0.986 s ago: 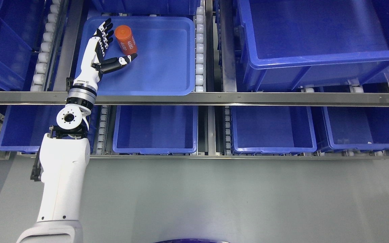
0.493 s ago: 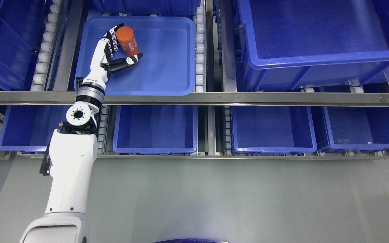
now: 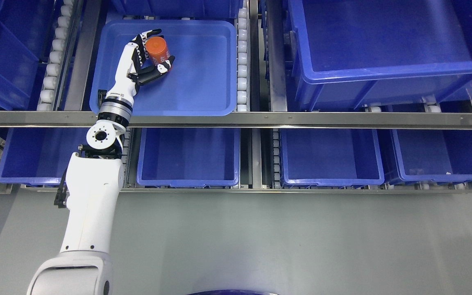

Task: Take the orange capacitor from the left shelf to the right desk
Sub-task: 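Lift the capacitor with the left hand up out of the bin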

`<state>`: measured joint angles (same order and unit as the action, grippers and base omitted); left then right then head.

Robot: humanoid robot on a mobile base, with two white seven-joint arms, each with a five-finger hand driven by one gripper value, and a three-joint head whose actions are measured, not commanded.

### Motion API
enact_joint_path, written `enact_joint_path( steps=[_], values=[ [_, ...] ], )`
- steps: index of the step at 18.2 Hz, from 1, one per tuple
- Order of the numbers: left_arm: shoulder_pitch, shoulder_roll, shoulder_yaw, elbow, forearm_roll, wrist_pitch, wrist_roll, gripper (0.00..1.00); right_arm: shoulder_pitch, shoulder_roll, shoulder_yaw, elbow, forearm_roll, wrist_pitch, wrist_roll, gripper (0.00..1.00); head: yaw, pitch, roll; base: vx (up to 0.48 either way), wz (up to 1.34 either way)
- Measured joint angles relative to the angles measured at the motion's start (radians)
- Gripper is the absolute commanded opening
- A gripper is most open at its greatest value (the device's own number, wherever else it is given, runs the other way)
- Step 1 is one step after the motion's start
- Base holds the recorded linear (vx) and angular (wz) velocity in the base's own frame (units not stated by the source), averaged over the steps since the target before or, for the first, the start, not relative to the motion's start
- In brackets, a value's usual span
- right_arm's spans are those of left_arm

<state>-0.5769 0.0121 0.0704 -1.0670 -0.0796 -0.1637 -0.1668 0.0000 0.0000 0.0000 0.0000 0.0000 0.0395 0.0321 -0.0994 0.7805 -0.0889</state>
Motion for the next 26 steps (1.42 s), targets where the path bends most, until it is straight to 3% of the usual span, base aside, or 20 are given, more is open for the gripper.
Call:
enact_joint_path(
  steps=[9,18,26],
  values=[
    [-0.005,-0.007,0.005,0.028,0.002,-0.063,-0.001,0.00,0.000,0.000,0.000,0.000,0.000,0.000,0.000,1.00,0.0000,0.000,0.000,0.000,0.00],
    [-0.006,-0.010,0.030,0.022,0.037,-0.148,-0.002,0.00,0.000,0.000,0.000,0.000,0.000,0.000,0.000,1.00,0.0000,0.000,0.000,0.000,0.00],
    [0.027,-0.011,0.045,-0.158,0.146,-0.127,-0.003,0.00,0.000,0.000,0.000,0.000,0.000,0.000,-0.001,1.00,0.0000,0.000,0.000,0.000,0.00]
  ],
)
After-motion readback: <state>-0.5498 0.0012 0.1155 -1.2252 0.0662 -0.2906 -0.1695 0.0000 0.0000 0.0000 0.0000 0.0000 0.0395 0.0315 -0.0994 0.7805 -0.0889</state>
